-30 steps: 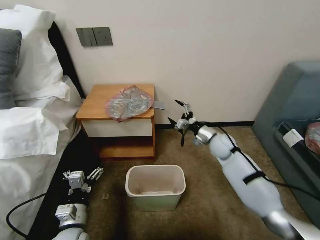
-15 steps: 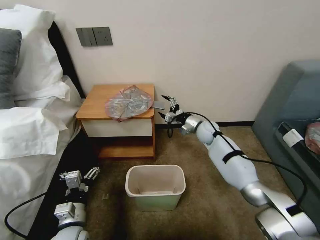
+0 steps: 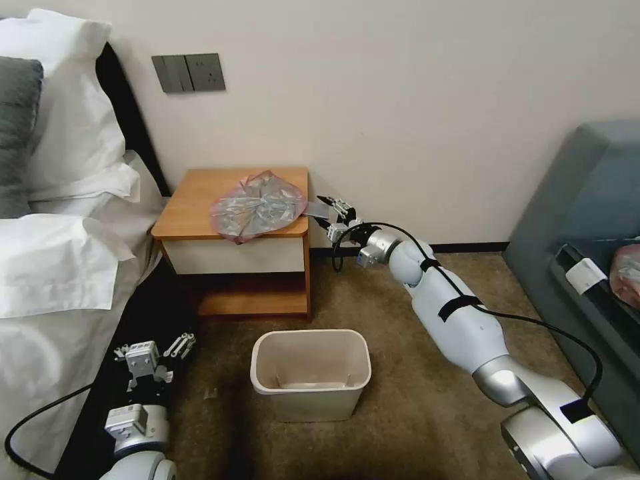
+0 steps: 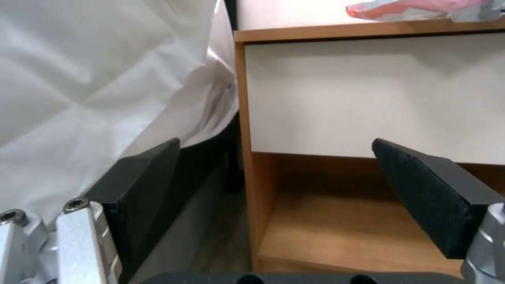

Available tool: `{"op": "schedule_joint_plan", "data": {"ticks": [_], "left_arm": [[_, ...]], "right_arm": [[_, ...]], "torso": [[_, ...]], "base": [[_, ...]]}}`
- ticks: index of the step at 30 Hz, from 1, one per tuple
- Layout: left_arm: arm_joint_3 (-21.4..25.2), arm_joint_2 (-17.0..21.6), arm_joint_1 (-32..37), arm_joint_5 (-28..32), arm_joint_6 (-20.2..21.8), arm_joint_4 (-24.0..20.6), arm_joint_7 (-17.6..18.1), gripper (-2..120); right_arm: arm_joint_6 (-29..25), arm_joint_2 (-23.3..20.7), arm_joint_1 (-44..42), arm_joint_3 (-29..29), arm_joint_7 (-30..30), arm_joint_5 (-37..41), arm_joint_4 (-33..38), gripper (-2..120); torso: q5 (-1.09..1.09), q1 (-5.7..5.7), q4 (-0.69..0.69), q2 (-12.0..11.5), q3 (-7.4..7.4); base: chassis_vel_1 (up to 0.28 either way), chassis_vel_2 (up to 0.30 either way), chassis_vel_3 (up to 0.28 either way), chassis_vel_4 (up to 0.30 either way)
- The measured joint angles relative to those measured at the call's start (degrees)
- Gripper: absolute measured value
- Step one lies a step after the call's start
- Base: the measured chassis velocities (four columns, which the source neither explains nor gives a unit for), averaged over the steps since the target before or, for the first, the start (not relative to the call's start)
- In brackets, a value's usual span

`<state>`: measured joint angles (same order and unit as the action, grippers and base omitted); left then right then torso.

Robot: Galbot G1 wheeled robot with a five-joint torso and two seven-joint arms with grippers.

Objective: Pick up the garbage bag from the table and place it over the trash can.

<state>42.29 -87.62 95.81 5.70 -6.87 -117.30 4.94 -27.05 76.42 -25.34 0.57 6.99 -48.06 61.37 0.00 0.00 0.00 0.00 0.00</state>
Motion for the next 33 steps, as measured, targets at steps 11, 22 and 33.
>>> {"op": "schedule_joint_plan", "data": {"ticks": [11,22,33], "left_arm": [[-0.16,0.07,-0.38,-0.07,0.34,0.14,0.12,92],[-0.21,-0.32,-0.64,0.07,1.02,-0.51,0.13,92],[-0.45,-0.16,-0.85,0.12,1.26,-0.16,0.11,92]], "right_arm": [[1.15,0.77,-0.85,-0.03,0.65,0.18,1.48,0],[1.38,0.57,-1.77,-0.45,2.11,1.57,3.75,0],[5.11,-4.69,-6.72,-0.21,5.66,8.54,14.18,0]], "torso": [[0.0,0.0,-0.01,0.0,0.0],[0.0,0.0,0.01,0.0,0.0],[0.01,0.0,0.0,0.0,0.0]], "base": [[0.0,0.0,0.0,0.0],[0.0,0.0,0.0,0.0],[0.0,0.0,0.0,0.0]]}}
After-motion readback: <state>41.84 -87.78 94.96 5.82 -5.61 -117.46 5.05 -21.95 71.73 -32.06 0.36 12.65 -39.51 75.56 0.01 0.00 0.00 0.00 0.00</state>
